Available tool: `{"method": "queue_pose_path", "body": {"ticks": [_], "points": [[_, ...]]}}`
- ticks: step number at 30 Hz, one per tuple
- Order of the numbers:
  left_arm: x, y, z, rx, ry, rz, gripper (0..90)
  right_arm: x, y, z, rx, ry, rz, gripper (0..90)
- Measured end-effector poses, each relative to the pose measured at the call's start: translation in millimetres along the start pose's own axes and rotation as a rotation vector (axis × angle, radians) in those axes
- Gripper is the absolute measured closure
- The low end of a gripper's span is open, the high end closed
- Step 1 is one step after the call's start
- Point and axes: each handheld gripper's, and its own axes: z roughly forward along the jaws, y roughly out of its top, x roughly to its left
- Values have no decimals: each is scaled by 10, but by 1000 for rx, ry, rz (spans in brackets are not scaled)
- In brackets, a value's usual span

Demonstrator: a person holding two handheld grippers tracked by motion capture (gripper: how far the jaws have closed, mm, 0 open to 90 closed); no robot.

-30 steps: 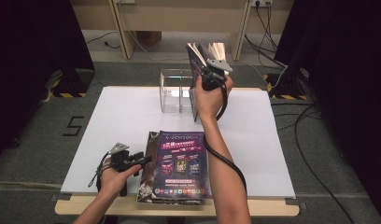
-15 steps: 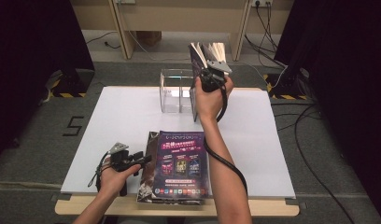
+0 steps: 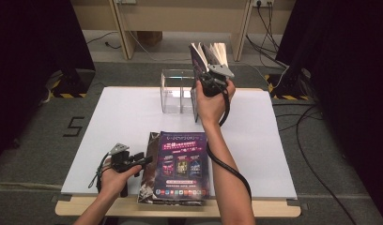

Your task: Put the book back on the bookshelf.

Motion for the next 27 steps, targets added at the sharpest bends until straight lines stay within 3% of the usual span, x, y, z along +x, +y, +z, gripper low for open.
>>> {"method": "queue_pose_path", "body": {"ticks": [5, 10, 27], "points": [[-5, -1, 0, 1, 0, -1, 501, -41, -17, -40, 2, -3, -2, 638], [-16, 7, -7, -3, -1, 1, 501, -60, -33, -87, 11, 21, 20, 638], [-34, -3, 12, 6, -4, 0, 500, -82, -130, -184, 39, 61, 27, 621]]}}
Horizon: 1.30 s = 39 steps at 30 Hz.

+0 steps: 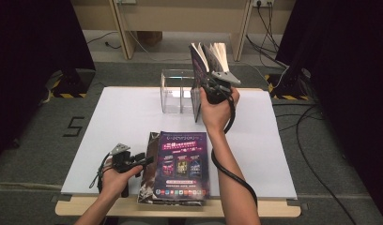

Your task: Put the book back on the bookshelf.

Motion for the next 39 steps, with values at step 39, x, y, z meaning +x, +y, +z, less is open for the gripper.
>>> {"method": "queue_pose_path", "body": {"ticks": [39], "points": [[-26, -14, 22, 9, -7, -2, 497, -128, -221, -264, 81, 53, 8, 615]]}}
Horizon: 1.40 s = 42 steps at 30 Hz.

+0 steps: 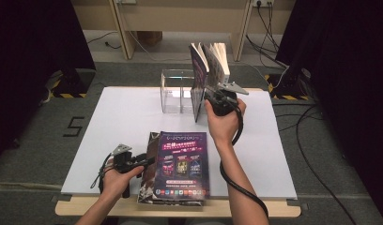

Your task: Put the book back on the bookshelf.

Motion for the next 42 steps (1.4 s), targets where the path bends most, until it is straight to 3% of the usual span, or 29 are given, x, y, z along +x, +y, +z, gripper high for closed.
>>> {"method": "queue_pose_path", "body": {"ticks": [13, 21, 28, 34, 42], "points": [[-6, -5, 12, 8, -2, -4, 497, -97, -168, -65, 48, 19, 23, 616], [-11, -8, 25, 10, -5, -8, 497, -161, -328, -85, 93, 16, 10, 615], [-41, -13, 81, 19, -4, -10, 499, -170, -604, -26, 185, 21, 1, 609], [-85, 1, 172, 49, 21, -14, 500, -183, -833, 38, 272, 35, -7, 602], [-100, 23, 266, 69, 27, -45, 506, -165, -1113, 110, 365, 49, -9, 588]]}}
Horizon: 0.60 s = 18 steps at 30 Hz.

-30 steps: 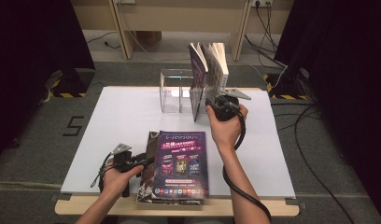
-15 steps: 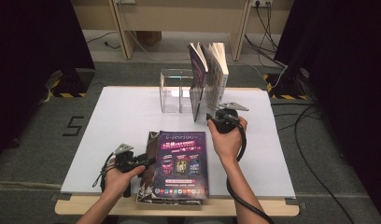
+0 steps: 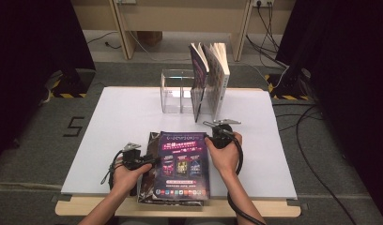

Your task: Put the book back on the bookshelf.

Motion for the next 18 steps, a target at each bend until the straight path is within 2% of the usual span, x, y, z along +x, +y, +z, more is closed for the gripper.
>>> {"method": "queue_pose_path", "body": {"ticks": [2, 5, 7, 10, 11, 18], "points": [[-1, 11, 15, 3, -13, -15, 506, 5, -46, 33, 16, 7, 0, 586], [-17, 21, 33, 9, -8, -9, 508, 12, -113, 80, 41, 15, 3, 582], [-26, 24, 46, 10, -16, -20, 508, 15, -144, 104, 57, 17, 5, 580], [-34, 25, 65, 12, -40, -42, 512, 20, -192, 145, 78, 23, 2, 579], [-35, 21, 78, 13, -63, -65, 521, 23, -205, 154, 85, 26, 7, 578], [-27, 25, 75, 11, -71, -89, 526, 30, -279, 220, 123, 60, 11, 568]]}}
